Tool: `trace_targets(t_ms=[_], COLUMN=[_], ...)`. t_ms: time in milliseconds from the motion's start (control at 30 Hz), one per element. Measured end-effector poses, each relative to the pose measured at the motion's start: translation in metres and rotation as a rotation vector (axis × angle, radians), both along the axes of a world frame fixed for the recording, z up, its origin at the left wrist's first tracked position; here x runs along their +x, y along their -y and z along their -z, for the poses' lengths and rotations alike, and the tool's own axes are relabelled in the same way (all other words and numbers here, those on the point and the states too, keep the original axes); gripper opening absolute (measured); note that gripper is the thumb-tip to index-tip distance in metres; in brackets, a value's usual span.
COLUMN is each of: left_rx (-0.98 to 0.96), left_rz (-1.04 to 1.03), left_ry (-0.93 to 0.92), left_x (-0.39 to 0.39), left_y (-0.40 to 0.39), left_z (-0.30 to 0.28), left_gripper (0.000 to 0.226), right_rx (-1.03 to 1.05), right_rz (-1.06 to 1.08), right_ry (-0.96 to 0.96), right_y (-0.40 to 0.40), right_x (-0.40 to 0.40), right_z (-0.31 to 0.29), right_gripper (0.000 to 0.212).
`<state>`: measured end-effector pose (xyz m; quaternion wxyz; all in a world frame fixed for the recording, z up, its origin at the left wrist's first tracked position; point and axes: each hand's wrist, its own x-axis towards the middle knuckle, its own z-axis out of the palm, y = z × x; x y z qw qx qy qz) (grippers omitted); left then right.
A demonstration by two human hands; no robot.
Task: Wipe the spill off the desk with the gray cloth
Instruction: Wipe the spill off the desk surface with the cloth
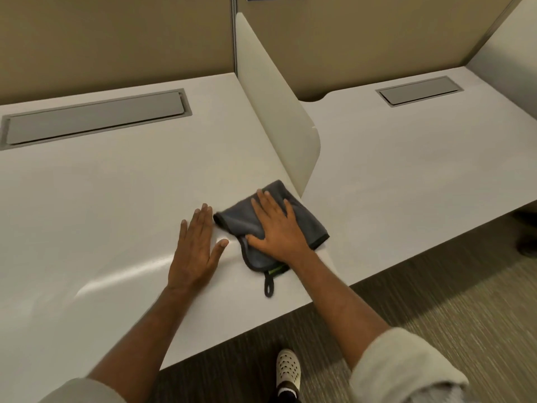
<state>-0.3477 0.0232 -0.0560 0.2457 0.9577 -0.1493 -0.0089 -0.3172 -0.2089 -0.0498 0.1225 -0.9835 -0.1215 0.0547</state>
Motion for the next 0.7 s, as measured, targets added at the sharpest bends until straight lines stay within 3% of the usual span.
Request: trace_targets(t_ms=[133,233,533,700], left_rx=[0.02,0.021,-0.004,-0.005], left_rz=[0.003,0.005,0.002,0.006], left_ry=[0.002,-0.002,0.024,0.024], left_x=[-0.001,-0.001,-0.001,-0.003], left_y=[0.0,0.0,-0.002,-0.002], left_z=[0.0,0.0,0.001,-0.001], left_gripper=[0.088,0.089,0.089,0.09], right_rx=[-0.154,-0.153,-0.066,-0.099], right_rz=[0.111,0.114,-0.045,-0.035], right_ry=[-0.019,-0.036,0.068,0.011], right_y=[-0.018,-0.018,0.013,0.02], right_x=[0.05,0.051,-0.099,-0.093], right_z=[-0.002,-0.001,0.005,-0.001], right_gripper=[0.079,0.075,0.076,0.072])
